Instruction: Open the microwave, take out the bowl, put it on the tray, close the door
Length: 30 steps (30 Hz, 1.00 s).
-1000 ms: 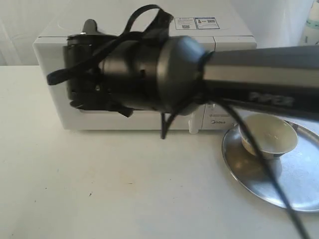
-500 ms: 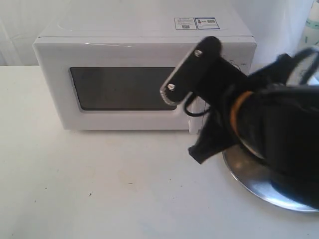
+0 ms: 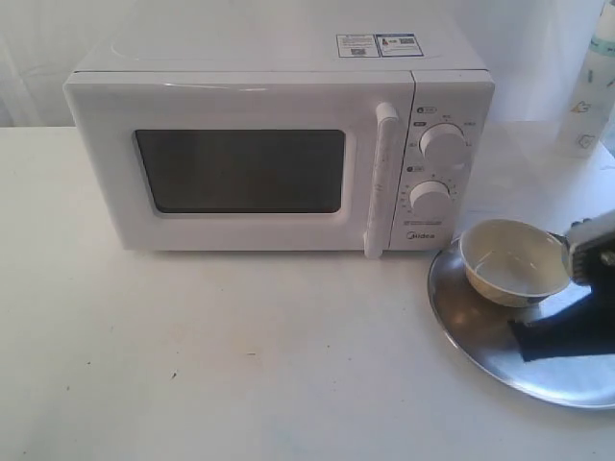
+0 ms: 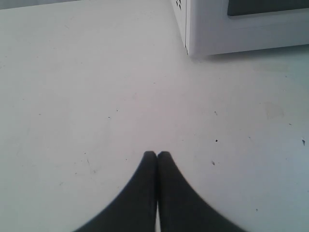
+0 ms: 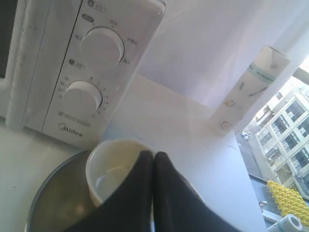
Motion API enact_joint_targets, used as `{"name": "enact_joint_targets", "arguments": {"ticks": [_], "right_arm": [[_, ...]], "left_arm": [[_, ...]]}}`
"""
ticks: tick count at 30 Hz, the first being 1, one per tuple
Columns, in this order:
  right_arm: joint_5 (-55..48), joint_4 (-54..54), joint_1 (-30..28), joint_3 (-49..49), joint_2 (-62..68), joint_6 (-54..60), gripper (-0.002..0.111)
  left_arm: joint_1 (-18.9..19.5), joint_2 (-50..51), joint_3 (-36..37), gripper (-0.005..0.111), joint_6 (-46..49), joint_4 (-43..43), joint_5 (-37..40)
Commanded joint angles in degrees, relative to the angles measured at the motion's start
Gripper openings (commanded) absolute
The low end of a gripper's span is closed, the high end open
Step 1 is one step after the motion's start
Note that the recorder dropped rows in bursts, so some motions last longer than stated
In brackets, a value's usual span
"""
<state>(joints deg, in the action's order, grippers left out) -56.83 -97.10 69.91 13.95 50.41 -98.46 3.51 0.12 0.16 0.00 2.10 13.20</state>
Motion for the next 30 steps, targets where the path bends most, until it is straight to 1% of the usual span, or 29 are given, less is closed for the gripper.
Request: {"name": "enact_joint_targets", "arguments": {"ticks": [1, 4, 7, 15, 25, 27, 30], "right_arm": [[-2.65, -2.84, -0.28, -5.93, -0.57, -10.52, 0.0], [-6.49, -2.84, -0.28, -8.32, -0.57, -17.8, 0.0], [-5.71, -2.84, -0.28, -10.02, -0.57, -21.6, 0.0], [-5.24, 2.38, -0.28, -10.71, -0.57, -21.6, 0.0], [-5.24, 2.54, -0.28, -10.71, -0.57, -21.6, 0.0], [-4.78, 3.27, 0.8, -10.71, -1.67, -21.6, 0.0], [-3.31, 3.89, 0.8, -10.71, -4.54, -21.6, 0.0]], "left_arm": [[-0.26, -0.12, -0.16, 0.0, 0.0, 0.45, 0.17], [-0.26, -0.12, -0.16, 0.0, 0.0, 0.45, 0.17], [-0.26, -0.12, -0.16, 0.0, 0.0, 0.45, 0.17], [-0.26, -0.12, -0.16, 0.0, 0.0, 0.45, 0.17], [-0.26, -0.12, -0.16, 0.0, 0.0, 0.45, 0.17], [-0.26, -0.12, -0.16, 0.0, 0.0, 0.45, 0.17], [-0.26, -0.12, -0.16, 0.0, 0.0, 0.45, 0.17]]}}
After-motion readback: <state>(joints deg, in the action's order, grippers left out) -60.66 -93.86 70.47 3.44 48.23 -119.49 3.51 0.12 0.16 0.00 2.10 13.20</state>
